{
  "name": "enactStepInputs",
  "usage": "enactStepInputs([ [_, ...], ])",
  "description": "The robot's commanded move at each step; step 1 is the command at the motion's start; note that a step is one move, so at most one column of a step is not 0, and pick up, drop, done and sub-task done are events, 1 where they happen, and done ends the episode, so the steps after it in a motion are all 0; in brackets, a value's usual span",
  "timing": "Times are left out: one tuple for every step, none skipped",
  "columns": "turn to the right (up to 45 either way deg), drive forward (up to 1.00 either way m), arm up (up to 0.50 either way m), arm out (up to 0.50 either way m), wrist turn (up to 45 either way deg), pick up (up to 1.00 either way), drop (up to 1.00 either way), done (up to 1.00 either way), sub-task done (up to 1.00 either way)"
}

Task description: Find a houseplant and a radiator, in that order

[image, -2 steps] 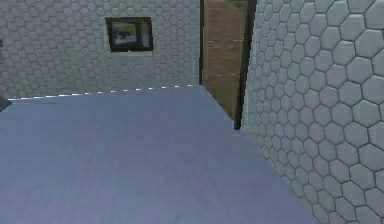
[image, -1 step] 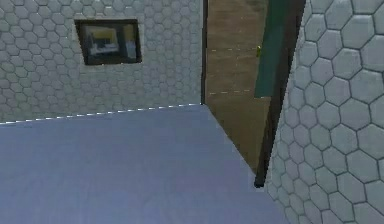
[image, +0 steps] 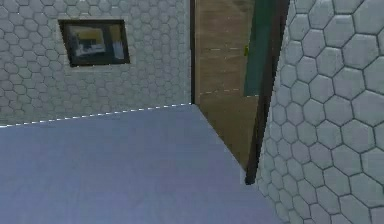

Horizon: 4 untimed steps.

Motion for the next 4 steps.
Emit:
enactStepInputs([
  [0.0,1.0,0.0,0.0,0.0,0.0,0.0,0.0,0.0],
  [0.0,0.45,0.0,0.0,0.0,0.0,0.0,0.0,0.0],
  [27.0,0.0,0.0,0.0,0.0,0.0,0.0,0.0,0.0],
  [0.0,0.55,0.0,0.0,0.0,0.0,0.0,0.0,0.0],
])
